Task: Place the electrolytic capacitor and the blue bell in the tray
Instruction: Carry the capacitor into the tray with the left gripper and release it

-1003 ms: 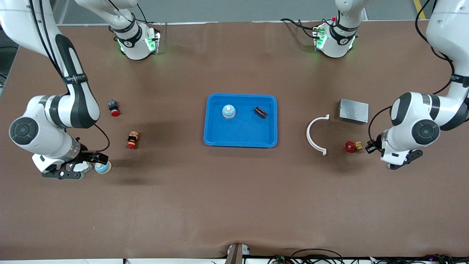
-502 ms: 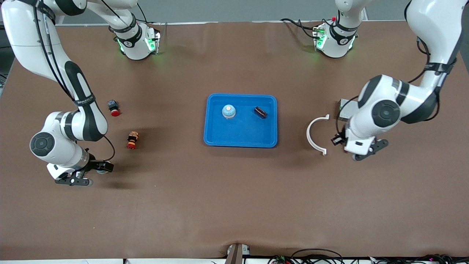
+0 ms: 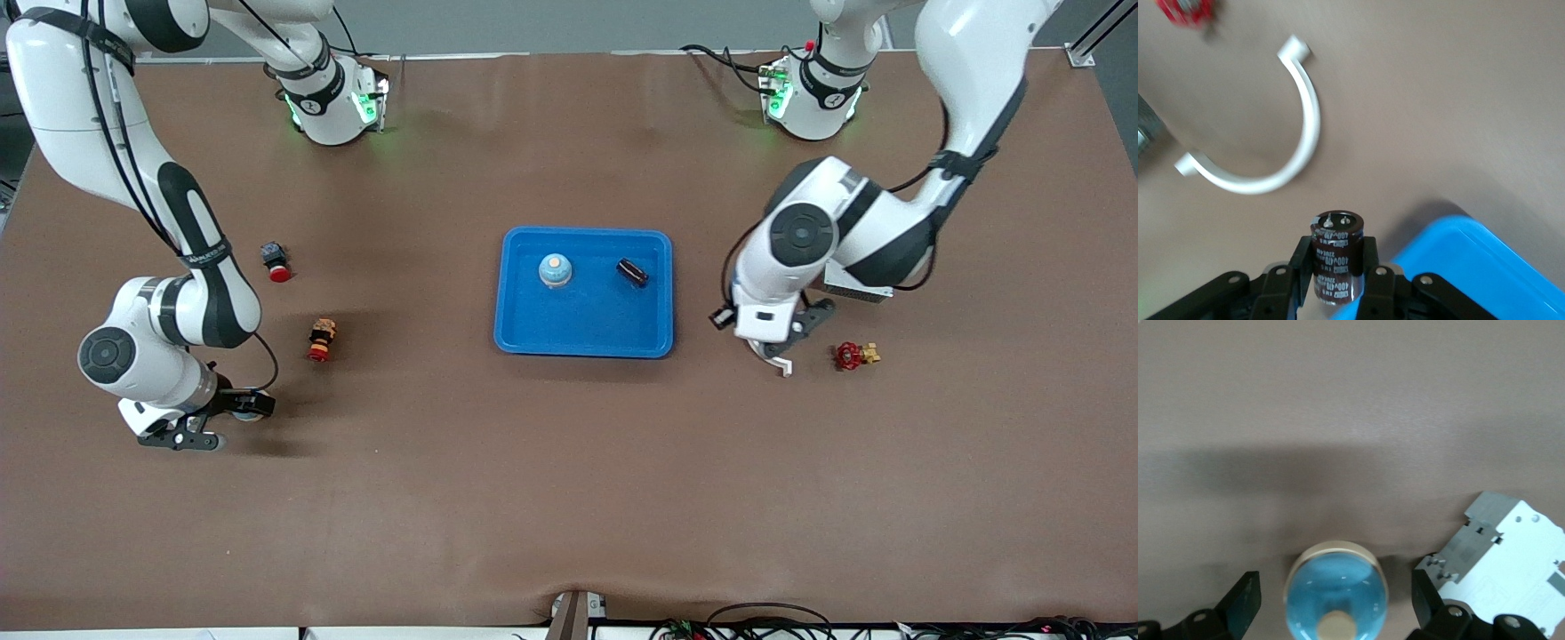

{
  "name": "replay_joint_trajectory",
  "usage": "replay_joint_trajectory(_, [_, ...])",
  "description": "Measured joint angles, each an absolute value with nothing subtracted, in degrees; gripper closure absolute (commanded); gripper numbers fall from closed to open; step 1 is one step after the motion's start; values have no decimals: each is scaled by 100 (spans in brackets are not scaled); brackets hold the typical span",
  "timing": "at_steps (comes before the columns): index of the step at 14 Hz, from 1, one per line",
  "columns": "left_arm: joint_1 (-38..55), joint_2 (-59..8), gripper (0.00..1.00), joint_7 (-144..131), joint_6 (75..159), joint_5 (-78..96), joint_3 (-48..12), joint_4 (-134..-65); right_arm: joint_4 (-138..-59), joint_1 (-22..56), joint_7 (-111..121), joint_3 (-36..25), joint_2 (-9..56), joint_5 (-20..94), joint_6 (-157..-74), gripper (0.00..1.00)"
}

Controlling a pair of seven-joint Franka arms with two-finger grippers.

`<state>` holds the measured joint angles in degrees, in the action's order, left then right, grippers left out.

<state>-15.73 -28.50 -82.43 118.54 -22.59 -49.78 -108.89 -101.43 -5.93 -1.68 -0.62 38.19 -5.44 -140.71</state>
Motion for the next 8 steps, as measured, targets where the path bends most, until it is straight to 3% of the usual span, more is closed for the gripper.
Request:
replay_joint_trajectory(3, [-1030,-3345,100,-9100,11994,-2260,-4949,-10599,-10143,-629,-150,-52,3819,-544,-14072,0])
replay_joint_trajectory(4, [-900,-3518,100,-9349,12123,-2260,-4937,-10521,-10147,-629,-150,-45,3820,-544,-14071,2])
replay_joint_trajectory(5, [-786,-3695,100,-9573,12277,-2260,-4922,-10447,-10161,-629,-150,-36,3822,-544,-14070,12])
replay_joint_trajectory(6, [-646,-3856,100,-9764,12414,-2260,-4864,-10370,-10188,-629,-150,-27,3825,-543,-14070,16])
replay_joint_trajectory(8, [-121,-4051,100,-10055,12594,-2260,-4437,-10238,-10215,-630,-151,-14,3834,-542,-14072,15])
